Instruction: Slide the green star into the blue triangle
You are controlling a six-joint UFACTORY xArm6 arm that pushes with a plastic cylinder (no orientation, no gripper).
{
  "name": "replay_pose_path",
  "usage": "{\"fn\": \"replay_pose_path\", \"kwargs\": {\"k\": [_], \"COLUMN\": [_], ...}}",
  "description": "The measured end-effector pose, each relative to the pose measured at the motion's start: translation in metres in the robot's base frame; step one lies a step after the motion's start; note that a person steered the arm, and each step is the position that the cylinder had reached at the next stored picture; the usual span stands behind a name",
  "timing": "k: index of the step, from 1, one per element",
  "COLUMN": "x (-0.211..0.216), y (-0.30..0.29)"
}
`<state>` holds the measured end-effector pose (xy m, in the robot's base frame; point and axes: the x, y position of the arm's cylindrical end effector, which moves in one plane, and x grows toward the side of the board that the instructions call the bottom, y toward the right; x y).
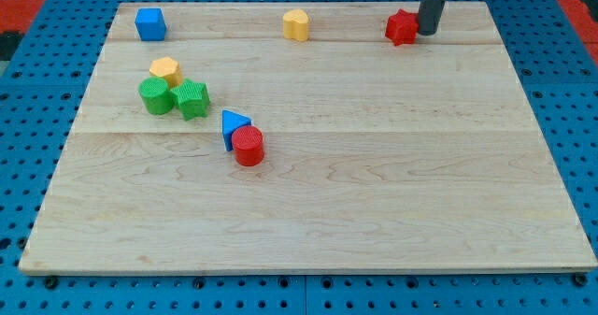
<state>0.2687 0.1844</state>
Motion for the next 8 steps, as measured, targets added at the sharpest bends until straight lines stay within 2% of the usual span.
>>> {"fn": "replay_pose_path", "kwargs": {"k": [1, 2, 3, 4, 6, 7, 8], "x": [0.025, 0.028, -0.002, -0.006, -0.006, 0.0, 0.047], "y": [-0.006, -0.05, -0.048, -0.014, -0.027, -0.027, -0.039]}}
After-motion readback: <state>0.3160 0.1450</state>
